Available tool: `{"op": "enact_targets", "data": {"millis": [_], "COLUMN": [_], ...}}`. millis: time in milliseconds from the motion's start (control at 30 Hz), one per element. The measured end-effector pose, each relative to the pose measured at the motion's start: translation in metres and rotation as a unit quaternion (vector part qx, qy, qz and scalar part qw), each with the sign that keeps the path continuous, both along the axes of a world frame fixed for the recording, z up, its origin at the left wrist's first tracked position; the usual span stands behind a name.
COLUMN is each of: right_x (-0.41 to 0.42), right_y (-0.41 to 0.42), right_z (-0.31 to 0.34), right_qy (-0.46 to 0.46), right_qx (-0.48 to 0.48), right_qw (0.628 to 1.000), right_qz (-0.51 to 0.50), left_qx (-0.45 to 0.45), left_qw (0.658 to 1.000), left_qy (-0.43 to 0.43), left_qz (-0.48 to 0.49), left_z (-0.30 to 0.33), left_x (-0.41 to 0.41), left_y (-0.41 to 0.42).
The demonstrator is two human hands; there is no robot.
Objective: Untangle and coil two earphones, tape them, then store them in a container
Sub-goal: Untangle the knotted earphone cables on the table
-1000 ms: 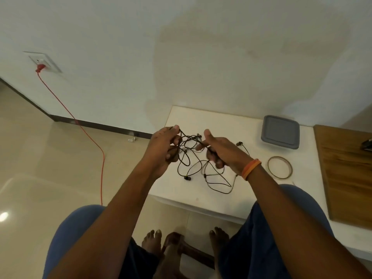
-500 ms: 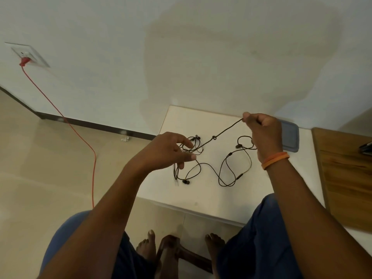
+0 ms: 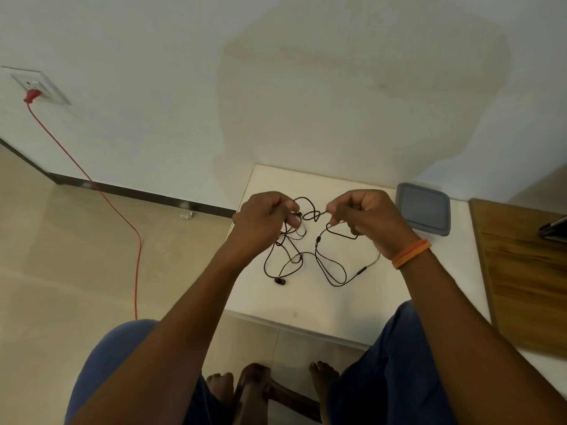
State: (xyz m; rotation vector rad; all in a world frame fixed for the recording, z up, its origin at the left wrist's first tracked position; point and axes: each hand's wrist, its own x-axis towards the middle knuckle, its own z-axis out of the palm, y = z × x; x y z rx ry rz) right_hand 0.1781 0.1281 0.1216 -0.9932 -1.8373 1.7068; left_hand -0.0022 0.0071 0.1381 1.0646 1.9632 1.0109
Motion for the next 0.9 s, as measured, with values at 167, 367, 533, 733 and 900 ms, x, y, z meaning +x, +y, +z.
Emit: {"op": "enact_targets", "data": {"millis": [167, 367, 533, 733, 900], "right_x": [-0.004, 0.003, -0.001, -0.014, -0.016], "right_y": [-0.005, 0.005, 0.007, -0.005, -0.007], "right_z": [-0.008, -0.017, -0.013, -0.007, -0.002], "right_qy": [-0.109, -0.232, -0.179, -0.083, 0.02], "right_qx": [0.062, 0.186, 0.13, 0.017, -0.103], "right_qw": [0.989, 0.951, 0.96, 0.988, 0.99], "right_qz": [0.077, -0.087, -0.173, -0.131, -0.096], "left_qx": [0.067, 0.042, 0.005, -0.045, -0.097], "left_qw": [0.986, 0.973, 0.983, 0.982, 0.968], "left_qy": [-0.126, -0.192, -0.183, -0.169, -0.197], "left_qz": [0.082, 0.12, 0.025, -0.065, -0.123], "left_z": [0.002, 0.007, 0.01, 0.003, 0.002], "left_x": [-0.003, -0.013, -0.011, 0.0, 0.008], "left_y": [0.002, -0.002, -0.005, -0.003, -0.005]}}
